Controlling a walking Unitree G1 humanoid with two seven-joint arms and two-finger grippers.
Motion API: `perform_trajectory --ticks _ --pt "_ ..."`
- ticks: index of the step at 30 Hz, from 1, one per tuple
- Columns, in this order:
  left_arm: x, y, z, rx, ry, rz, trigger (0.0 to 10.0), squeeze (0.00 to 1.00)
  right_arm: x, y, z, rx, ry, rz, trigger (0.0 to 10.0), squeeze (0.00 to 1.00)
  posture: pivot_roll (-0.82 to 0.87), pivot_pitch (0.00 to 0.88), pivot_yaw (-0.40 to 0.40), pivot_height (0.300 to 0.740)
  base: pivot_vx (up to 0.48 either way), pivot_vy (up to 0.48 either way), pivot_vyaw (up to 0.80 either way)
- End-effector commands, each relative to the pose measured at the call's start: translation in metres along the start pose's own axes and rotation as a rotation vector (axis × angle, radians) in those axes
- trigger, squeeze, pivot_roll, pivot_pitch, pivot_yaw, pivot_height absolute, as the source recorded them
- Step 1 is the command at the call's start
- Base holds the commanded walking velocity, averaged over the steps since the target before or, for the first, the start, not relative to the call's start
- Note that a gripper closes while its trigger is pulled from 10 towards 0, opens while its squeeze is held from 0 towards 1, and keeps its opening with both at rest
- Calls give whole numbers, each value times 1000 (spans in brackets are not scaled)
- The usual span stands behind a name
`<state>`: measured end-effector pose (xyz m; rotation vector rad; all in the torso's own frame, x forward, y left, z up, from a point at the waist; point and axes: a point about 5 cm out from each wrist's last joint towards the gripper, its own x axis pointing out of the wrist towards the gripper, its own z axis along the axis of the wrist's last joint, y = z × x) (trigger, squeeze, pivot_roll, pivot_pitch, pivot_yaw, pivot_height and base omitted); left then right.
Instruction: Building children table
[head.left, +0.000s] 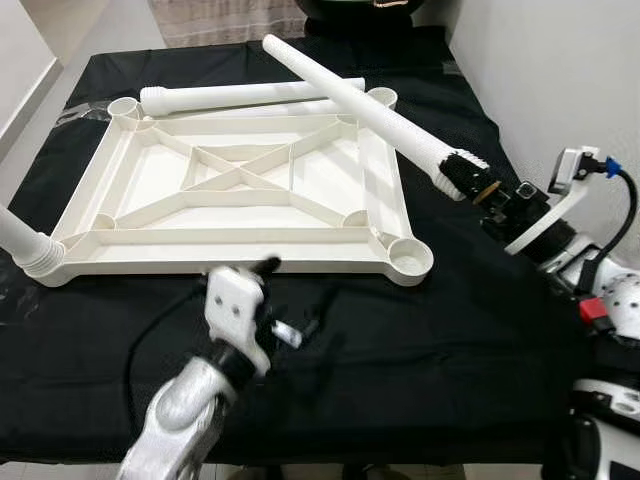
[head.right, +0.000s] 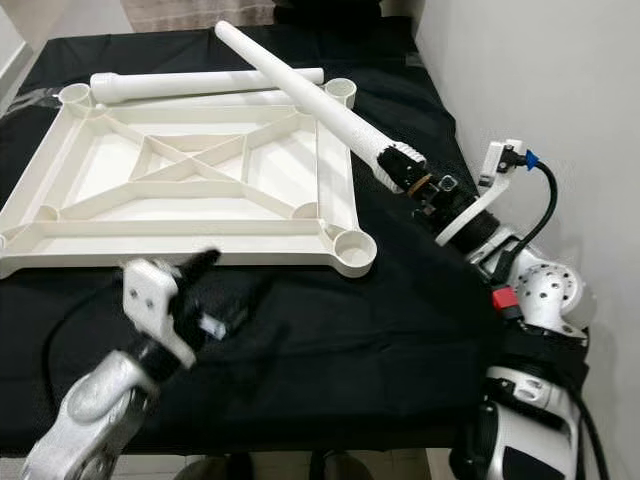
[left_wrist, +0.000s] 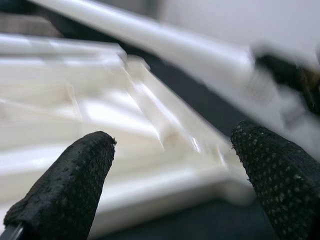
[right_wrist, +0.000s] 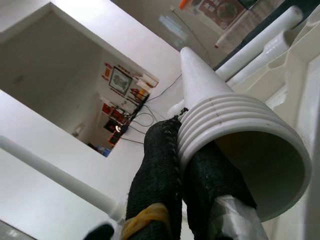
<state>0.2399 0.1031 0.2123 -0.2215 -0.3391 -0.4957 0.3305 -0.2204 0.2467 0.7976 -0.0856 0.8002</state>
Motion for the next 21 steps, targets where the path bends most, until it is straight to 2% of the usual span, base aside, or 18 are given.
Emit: perform_trajectory --ticks 1,3,4,6,7,9,10,11,12,15,17,21 --pt "-1 9 -6 -98 20 69 10000 0 0 9 3 21 -48 64 0 0 8 251 -17 740 0 0 0" --pt "10 22 2 -250 -46 145 10000 0 3 12 -4 57 -70 82 0 0 6 242 -17 740 0 0 0" --pt "10 22 2 -250 -46 145 10000 0 3 12 -4 57 -70 82 0 0 6 242 -17 740 0 0 0" --pt "26 40 14 -445 -135 197 10000 0 5 14 -12 102 -86 105 0 0 8 232 -18 740 0 0 0" --pt "26 40 14 -445 -135 197 10000 0 5 14 -12 102 -86 105 0 0 8 232 -18 740 0 0 0" --pt "44 54 22 -601 -193 204 10000 0 8 20 -18 118 -97 137 0 0 9 220 -14 740 0 0 0" --pt "50 57 24 -639 -204 201 10000 0 9 22 -18 122 -105 148 0 0 9 220 -14 740 0 0 0" --pt "50 57 24 -639 -204 201 10000 0 9 22 -18 122 -105 148 0 0 9 220 -14 740 0 0 0" --pt "58 60 25 -663 -209 201 10000 0 11 26 -19 138 -121 166 0 0 6 210 -9 740 0 0 0" --pt "65 61 25 -701 -213 179 10000 0 11 32 -23 140 -107 193 0 0 -2 209 0 740 0 0 0" --pt "74 60 25 -751 -211 159 10000 0 10 38 -30 148 -91 222 0 0 -3 217 4 740 0 0 0" --pt "86 55 32 -776 -231 117 10000 0 7 44 -37 163 -74 249 0 0 -10 224 13 740 0 0 0"
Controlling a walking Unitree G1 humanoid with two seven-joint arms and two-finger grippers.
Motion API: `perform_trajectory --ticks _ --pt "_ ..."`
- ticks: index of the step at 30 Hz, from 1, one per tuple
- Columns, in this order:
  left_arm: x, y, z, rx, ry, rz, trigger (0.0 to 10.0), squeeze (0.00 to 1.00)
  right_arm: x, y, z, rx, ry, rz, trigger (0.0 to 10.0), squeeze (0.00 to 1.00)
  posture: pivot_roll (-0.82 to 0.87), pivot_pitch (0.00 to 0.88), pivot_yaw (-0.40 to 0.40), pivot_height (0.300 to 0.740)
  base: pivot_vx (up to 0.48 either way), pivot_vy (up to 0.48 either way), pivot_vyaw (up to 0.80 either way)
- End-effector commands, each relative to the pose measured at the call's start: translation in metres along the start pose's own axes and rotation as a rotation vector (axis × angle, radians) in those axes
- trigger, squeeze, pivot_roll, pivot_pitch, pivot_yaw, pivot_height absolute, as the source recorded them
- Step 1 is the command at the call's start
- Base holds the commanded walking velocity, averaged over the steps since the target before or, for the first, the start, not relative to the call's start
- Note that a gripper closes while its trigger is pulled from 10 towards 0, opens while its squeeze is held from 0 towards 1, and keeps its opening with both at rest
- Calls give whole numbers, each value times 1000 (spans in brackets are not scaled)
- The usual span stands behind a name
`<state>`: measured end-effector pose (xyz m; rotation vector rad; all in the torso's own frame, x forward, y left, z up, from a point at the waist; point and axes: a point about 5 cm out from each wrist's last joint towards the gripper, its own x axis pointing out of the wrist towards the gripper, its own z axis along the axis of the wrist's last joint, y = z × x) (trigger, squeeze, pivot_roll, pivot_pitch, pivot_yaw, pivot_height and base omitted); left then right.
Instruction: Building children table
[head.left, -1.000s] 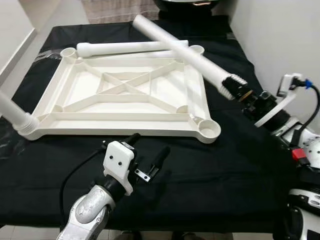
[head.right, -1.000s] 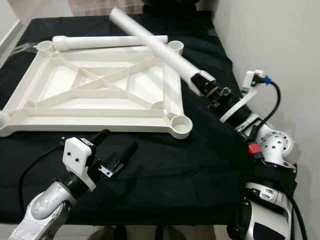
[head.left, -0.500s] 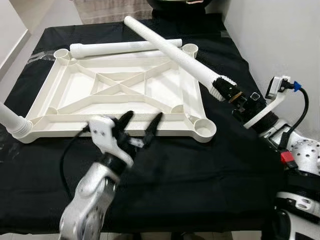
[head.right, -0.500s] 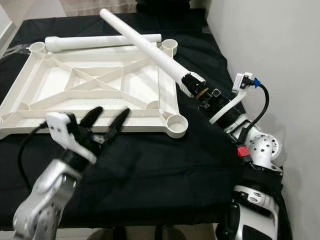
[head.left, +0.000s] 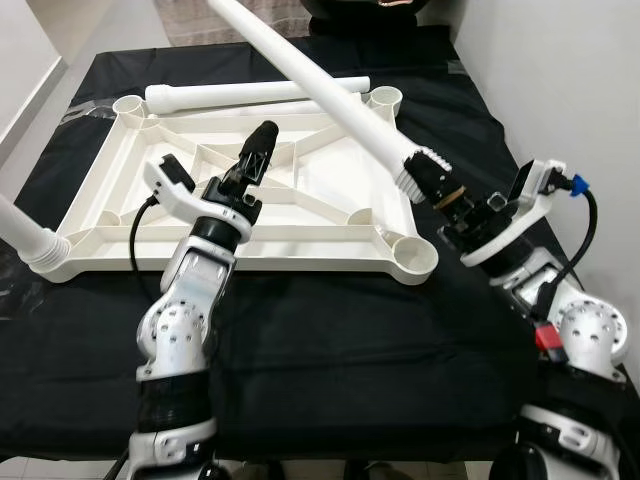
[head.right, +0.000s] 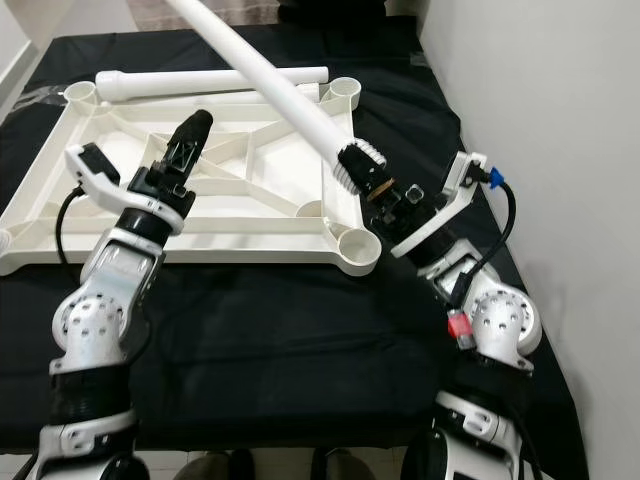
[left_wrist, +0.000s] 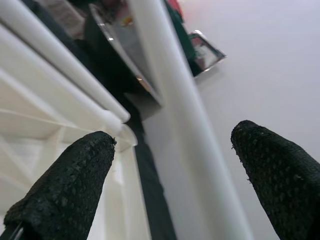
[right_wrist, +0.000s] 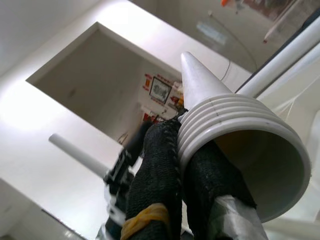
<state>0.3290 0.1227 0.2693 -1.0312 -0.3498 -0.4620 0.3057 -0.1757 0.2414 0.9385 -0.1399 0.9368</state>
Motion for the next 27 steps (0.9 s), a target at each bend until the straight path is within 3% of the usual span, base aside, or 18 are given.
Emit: perform_trajectory --ticks 1,11,19,27 --pt "4 -1 1 -22 -3 -17 10000 0 1 14 -2 37 -5 109 0 0 -9 227 14 740 0 0 0" --pt "25 -16 18 -67 0 -110 10000 0 0 21 -13 43 19 115 0 0 -4 230 23 740 0 0 0" --pt "28 -10 32 -54 -13 -105 10000 0 -4 33 -14 35 73 188 0 0 -3 241 24 740 0 0 0" --pt "30 -8 37 -53 -12 -102 10000 0 -6 34 -8 21 60 192 0 0 -1 245 23 740 0 0 0"
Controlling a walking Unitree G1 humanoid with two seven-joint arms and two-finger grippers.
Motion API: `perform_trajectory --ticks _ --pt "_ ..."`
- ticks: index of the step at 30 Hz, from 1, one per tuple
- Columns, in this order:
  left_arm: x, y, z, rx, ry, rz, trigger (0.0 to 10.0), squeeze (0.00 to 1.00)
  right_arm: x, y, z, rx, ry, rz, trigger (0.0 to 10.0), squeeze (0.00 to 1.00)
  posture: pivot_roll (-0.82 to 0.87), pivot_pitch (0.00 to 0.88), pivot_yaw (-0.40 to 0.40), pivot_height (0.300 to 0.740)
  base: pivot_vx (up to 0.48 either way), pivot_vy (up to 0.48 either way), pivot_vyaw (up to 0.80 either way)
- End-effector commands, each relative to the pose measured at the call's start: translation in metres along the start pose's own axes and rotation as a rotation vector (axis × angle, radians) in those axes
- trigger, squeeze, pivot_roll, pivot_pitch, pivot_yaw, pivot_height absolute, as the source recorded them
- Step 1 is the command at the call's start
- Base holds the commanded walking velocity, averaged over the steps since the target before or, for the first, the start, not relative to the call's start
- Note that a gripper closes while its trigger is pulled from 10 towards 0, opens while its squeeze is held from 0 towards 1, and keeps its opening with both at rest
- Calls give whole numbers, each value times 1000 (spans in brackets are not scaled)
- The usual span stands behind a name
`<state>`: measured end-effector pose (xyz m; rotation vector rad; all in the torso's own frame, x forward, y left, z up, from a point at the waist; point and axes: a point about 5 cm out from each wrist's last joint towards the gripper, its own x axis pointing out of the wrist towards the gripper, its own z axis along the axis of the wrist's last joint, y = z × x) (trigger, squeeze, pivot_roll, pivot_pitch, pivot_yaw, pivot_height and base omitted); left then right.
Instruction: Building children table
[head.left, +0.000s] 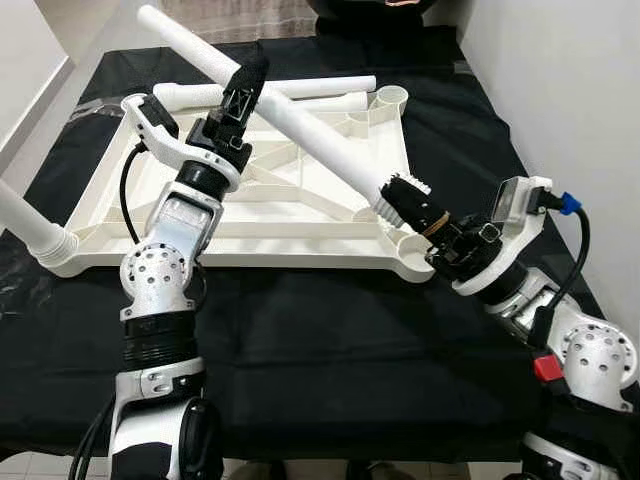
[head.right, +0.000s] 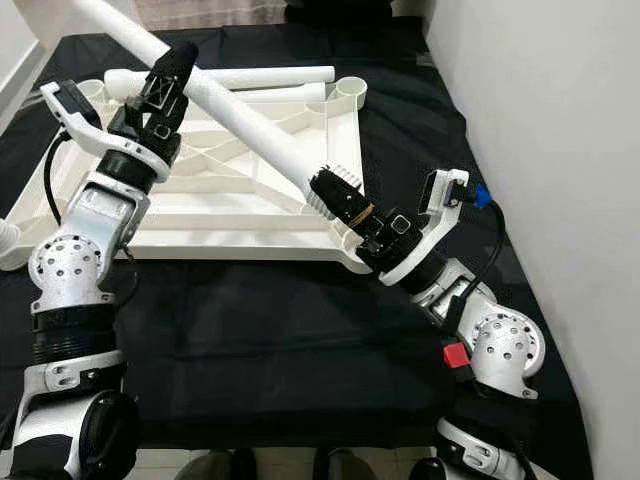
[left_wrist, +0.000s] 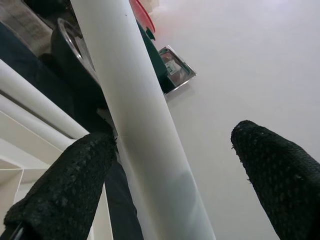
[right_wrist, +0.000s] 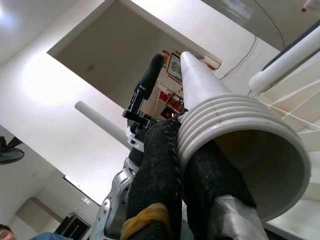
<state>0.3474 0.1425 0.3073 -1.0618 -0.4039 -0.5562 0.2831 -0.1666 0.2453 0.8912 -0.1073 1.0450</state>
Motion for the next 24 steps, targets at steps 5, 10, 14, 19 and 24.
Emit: perform_trajectory --ticks 5,10,14,19,24 --pt "-1 1 7 -29 -11 -13 10000 0 -3 16 8 19 -25 140 0 0 -6 247 23 740 0 0 0" --pt "0 2 7 -25 -9 -16 10000 0 -5 22 1 37 20 195 0 0 -6 248 24 740 0 0 0" --pt "1 -1 8 -26 -13 -27 10000 0 -6 24 -2 47 50 212 0 0 -4 247 22 740 0 0 0" --pt "2 -6 10 -24 -21 -47 10000 0 -6 26 -7 58 71 228 0 0 -4 248 20 740 0 0 0" --pt "2 -10 8 -39 -25 -77 0 0 -5 27 -13 56 107 231 0 0 -4 246 19 740 0 0 0"
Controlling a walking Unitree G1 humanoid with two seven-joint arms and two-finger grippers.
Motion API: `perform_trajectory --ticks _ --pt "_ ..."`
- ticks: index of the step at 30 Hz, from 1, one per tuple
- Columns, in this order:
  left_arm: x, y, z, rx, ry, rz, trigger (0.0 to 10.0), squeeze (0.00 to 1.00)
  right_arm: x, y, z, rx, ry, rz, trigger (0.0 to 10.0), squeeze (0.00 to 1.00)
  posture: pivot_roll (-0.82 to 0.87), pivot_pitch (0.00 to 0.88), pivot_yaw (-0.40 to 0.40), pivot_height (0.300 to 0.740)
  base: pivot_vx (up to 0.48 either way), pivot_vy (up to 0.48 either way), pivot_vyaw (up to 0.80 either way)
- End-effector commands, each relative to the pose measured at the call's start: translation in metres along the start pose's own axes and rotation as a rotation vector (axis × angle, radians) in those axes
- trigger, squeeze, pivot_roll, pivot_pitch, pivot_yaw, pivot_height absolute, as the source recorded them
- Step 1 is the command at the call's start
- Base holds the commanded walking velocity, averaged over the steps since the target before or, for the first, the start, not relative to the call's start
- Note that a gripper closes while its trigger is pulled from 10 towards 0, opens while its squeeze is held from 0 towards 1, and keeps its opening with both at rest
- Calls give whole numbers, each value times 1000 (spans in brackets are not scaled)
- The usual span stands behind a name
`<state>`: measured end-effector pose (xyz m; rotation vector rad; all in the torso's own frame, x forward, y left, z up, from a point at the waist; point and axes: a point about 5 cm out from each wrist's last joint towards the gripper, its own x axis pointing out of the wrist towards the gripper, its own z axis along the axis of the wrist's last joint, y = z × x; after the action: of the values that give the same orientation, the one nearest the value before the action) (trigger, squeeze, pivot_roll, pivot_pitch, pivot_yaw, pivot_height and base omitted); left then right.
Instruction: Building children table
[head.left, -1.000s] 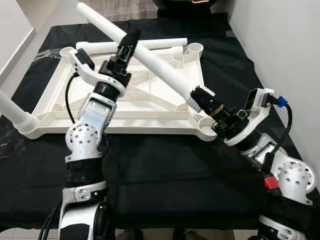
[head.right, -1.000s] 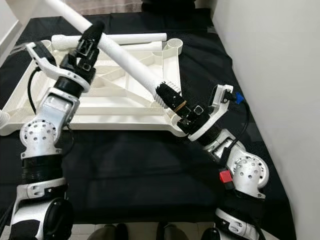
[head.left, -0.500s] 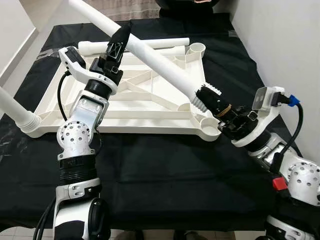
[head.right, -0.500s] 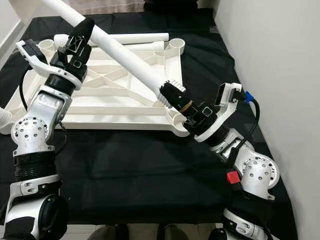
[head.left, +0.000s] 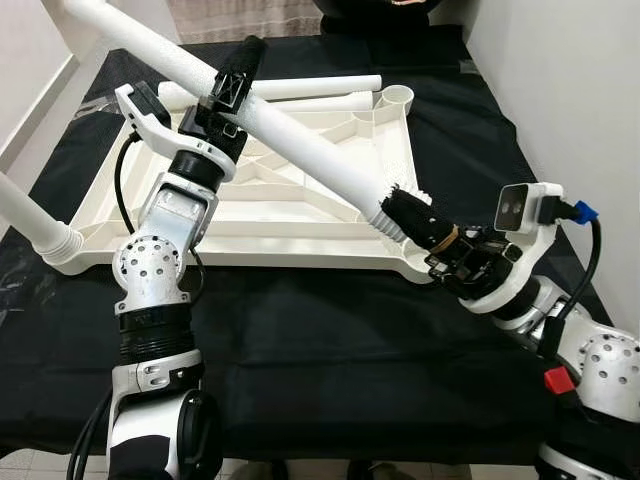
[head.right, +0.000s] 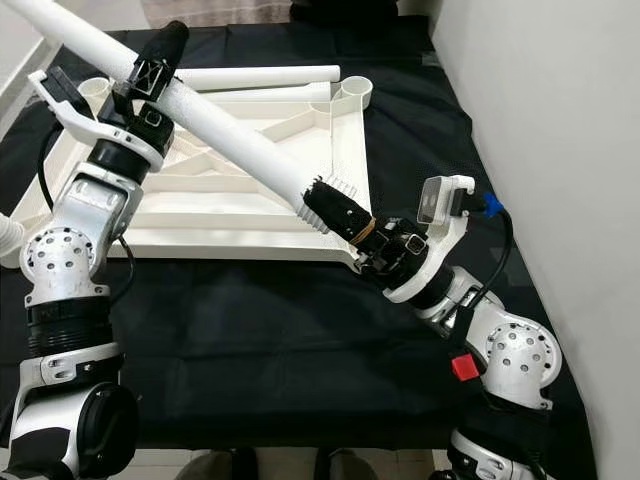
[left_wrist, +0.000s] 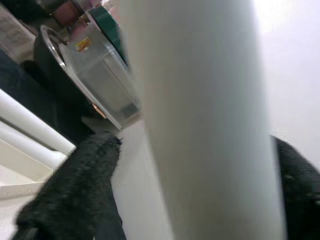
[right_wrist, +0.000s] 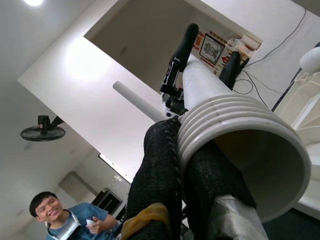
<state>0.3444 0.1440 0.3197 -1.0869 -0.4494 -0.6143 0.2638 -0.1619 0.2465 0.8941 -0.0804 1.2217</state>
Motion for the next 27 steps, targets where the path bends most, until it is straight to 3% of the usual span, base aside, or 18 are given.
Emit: perform_trajectory --ticks 1,23,24,26,27 --pt "-3 -1 1 -11 -7 -15 0 0 4 10 -6 6 32 84 0 0 -5 246 20 740 0 0 0" --pt "-3 -9 1 -20 -4 -51 0 0 11 3 -7 -38 21 19 0 0 1 247 15 740 0 0 0" --pt "-3 -9 1 -21 -2 -51 0 0 12 2 -6 -66 18 6 10000 0 -2 245 15 740 0 0 0" --pt "-3 -9 1 -21 1 -51 0 0 12 2 -5 -80 9 6 10000 0 -2 246 15 740 0 0 0" --pt "-4 -9 0 -16 3 -50 0 0 11 2 -3 -94 0 7 10000 643 1 247 13 740 0 0 0"
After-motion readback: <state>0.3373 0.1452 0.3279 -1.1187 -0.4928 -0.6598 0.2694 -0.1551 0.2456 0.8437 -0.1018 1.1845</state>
